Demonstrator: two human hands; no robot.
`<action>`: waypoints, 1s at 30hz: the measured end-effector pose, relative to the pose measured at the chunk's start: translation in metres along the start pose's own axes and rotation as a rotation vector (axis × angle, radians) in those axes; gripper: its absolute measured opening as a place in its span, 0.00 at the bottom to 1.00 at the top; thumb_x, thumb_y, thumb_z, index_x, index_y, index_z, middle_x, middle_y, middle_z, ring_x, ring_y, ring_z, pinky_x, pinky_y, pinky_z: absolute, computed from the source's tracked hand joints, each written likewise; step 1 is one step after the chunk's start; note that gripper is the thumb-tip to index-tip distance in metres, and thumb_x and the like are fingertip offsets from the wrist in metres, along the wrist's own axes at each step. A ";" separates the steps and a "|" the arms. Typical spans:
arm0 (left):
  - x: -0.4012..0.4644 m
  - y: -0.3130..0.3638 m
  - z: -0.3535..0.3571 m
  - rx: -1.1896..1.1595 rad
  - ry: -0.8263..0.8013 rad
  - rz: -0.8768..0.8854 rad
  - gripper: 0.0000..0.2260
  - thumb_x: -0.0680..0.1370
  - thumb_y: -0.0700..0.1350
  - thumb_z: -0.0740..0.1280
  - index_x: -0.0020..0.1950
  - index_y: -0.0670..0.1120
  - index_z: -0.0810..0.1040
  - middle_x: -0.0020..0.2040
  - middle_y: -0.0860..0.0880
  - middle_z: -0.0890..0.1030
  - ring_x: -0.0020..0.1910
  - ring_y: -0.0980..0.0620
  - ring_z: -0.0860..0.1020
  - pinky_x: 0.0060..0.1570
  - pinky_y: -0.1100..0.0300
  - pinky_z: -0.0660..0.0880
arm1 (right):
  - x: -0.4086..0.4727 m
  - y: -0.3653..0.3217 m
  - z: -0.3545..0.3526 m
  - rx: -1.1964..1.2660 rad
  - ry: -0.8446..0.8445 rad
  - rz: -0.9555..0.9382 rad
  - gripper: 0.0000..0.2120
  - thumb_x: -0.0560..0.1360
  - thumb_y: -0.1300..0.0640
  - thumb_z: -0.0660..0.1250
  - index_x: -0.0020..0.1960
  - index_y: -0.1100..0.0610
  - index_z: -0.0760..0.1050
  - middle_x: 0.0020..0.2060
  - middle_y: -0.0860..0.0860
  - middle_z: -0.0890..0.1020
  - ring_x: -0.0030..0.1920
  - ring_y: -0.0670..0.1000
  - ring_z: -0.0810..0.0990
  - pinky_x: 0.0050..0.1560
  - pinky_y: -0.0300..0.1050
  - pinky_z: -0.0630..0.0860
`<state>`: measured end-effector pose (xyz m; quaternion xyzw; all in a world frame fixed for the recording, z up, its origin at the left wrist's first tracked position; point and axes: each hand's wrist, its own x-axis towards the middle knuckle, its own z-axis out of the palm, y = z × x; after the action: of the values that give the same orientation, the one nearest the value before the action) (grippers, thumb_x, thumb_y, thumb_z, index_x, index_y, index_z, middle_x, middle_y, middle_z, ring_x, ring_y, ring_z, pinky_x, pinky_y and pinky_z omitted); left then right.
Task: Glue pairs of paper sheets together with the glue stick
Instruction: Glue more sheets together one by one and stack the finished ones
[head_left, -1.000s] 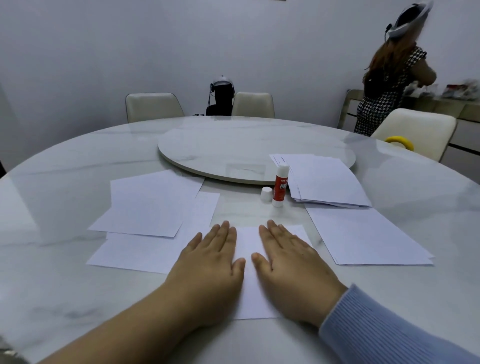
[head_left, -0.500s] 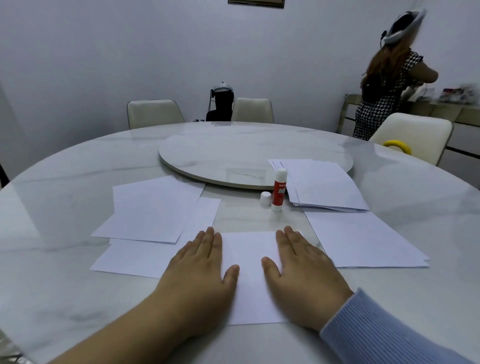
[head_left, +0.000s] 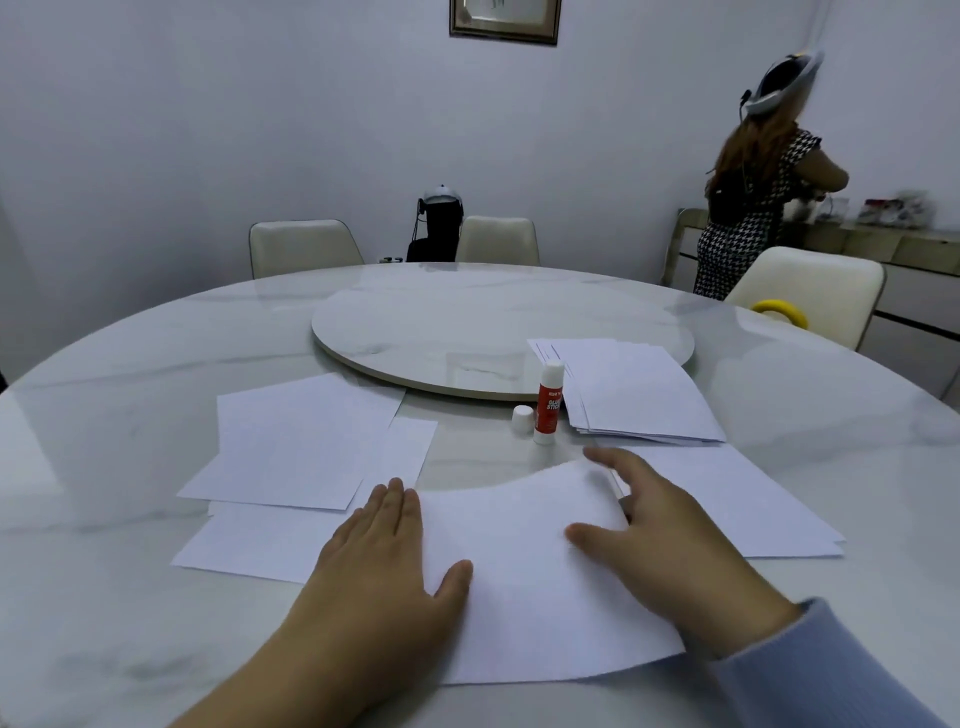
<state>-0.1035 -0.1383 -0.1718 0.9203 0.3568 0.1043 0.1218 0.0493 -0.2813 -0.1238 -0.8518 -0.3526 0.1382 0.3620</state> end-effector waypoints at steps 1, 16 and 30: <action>0.002 -0.001 -0.001 -0.058 0.022 0.001 0.35 0.78 0.63 0.51 0.78 0.48 0.41 0.78 0.54 0.41 0.76 0.58 0.40 0.71 0.61 0.39 | -0.002 0.003 -0.006 0.046 -0.008 -0.038 0.27 0.74 0.54 0.71 0.65 0.32 0.65 0.53 0.51 0.81 0.48 0.49 0.80 0.45 0.38 0.76; 0.040 -0.043 -0.029 -0.031 0.176 -0.286 0.14 0.77 0.56 0.63 0.59 0.51 0.75 0.58 0.51 0.75 0.57 0.50 0.72 0.56 0.57 0.70 | 0.055 0.030 -0.107 0.913 0.701 -0.053 0.12 0.78 0.64 0.62 0.49 0.51 0.81 0.53 0.50 0.83 0.45 0.45 0.83 0.35 0.34 0.79; 0.035 -0.036 -0.034 -0.053 0.411 -0.331 0.06 0.79 0.40 0.55 0.42 0.42 0.67 0.37 0.47 0.73 0.39 0.44 0.73 0.37 0.55 0.67 | 0.127 0.055 -0.016 0.550 0.606 0.357 0.15 0.72 0.63 0.72 0.58 0.60 0.79 0.57 0.56 0.82 0.57 0.57 0.79 0.60 0.42 0.71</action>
<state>-0.1109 -0.0835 -0.1463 0.8053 0.5170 0.2771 0.0862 0.1752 -0.2279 -0.1495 -0.7735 -0.0284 0.0312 0.6324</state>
